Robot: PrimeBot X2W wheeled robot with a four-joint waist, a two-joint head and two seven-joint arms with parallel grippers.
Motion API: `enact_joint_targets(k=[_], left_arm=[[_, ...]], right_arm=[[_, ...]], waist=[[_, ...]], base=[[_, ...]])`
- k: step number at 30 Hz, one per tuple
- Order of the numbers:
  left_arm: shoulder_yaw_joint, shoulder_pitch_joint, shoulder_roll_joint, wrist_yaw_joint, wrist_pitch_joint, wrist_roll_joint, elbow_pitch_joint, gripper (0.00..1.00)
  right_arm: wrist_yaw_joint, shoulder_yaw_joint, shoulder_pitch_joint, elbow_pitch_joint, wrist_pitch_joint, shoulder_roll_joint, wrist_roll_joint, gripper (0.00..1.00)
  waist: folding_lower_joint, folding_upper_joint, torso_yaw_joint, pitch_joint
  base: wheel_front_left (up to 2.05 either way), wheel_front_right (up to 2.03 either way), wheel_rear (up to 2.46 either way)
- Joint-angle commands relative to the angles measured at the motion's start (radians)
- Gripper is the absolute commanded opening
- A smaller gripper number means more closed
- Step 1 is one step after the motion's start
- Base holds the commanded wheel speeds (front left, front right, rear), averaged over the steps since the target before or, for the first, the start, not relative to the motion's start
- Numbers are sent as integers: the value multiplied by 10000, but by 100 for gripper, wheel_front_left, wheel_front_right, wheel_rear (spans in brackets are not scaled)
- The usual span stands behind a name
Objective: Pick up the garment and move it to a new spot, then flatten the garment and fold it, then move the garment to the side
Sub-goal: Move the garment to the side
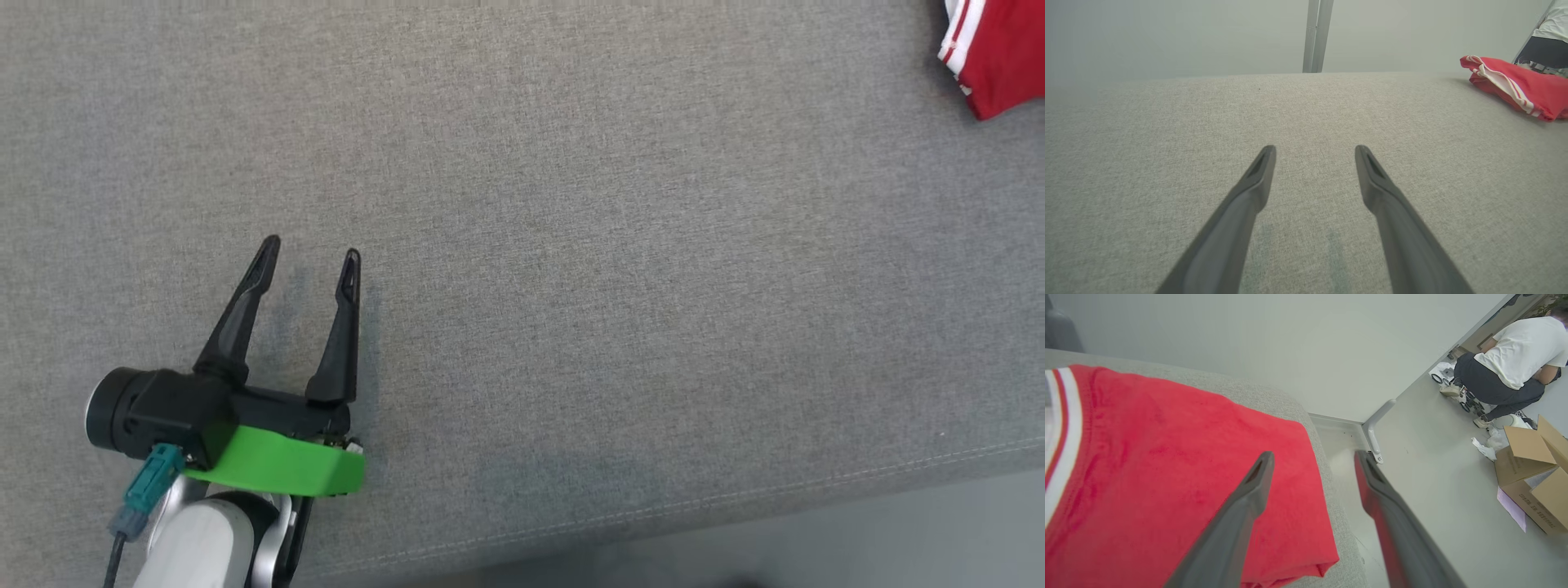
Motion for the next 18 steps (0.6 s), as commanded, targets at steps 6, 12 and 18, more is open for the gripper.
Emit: enact_joint_targets(k=[6,12,18], left_arm=[[248,-463,-212,-61,-205,-527,369,100],[547,-518,-351,-125,-424,-1103,1029,100],[907,-89,-412,-102,-743,-1538,1643,100]], right_arm=[[-19,-7,322,-183,-692,977,68,100],[-19,363,917,-670,-1106,1770,732,100],[-17,766,2328,-1796,-1226,2139,1821,100]], waist=[[0,0,-285,-1069],[0,0,-291,-2089],[0,0,-167,-3063]], base=[[0,0,0],[0,0,0],[0,0,0]])
